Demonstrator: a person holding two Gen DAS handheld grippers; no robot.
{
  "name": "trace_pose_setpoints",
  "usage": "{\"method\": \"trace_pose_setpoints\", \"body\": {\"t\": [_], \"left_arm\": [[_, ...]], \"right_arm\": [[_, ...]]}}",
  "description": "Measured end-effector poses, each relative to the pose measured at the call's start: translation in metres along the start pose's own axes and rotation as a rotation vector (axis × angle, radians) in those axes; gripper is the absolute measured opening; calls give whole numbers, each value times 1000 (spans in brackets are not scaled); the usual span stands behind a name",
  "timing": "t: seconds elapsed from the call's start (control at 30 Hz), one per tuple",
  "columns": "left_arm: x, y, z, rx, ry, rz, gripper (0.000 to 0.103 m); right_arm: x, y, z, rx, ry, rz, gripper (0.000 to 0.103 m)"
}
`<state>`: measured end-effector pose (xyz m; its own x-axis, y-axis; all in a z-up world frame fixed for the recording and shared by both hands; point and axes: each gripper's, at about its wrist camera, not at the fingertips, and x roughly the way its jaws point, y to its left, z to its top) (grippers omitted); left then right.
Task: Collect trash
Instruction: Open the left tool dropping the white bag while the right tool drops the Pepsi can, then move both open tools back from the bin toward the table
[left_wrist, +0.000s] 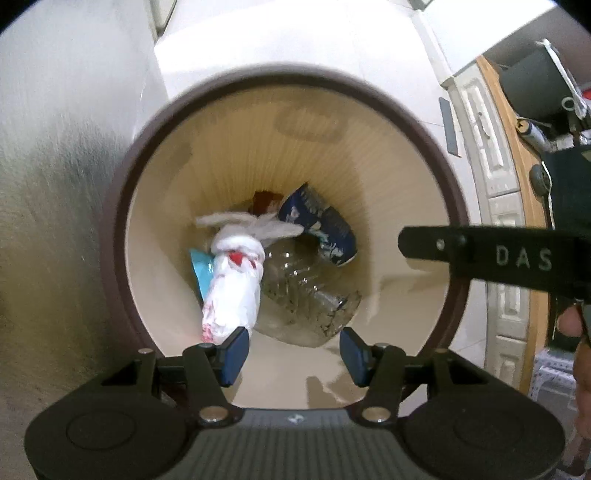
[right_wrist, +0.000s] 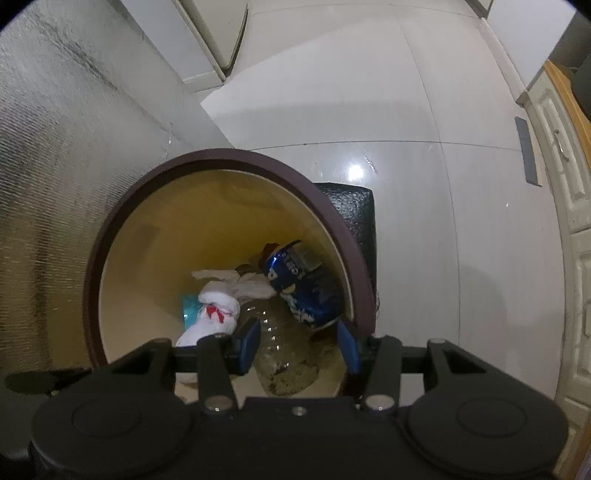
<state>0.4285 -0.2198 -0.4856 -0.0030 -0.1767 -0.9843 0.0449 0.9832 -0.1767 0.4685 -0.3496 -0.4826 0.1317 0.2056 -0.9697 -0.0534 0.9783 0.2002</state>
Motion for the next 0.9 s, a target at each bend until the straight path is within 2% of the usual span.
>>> {"method": "trace_pose_setpoints", "body": {"t": [0.1, 0.23, 0.37, 0.53, 0.7, 0.9], "left_arm": [[-14, -3, 5, 8, -23, 15, 54], [-32, -6, 9, 10, -47, 28, 55], [-50, -5, 10, 4, -65, 45, 57], [-73, -1, 10, -4, -84, 71, 68], [-93, 1, 6, -14, -103, 95, 86], [-119, 0, 1, -29, -141, 122, 102]], "right_arm": [[-15, -4, -3, 21, -14, 19, 49], [-34, -6, -4, 28, -35, 39, 55], [-52, -5, -6, 40, -55, 67, 68], [-69, -3, -11, 35, -70, 61, 74], [-86, -9, -18, 41, -77, 43, 78], [-111, -17, -30, 40, -93, 24, 85]]}}
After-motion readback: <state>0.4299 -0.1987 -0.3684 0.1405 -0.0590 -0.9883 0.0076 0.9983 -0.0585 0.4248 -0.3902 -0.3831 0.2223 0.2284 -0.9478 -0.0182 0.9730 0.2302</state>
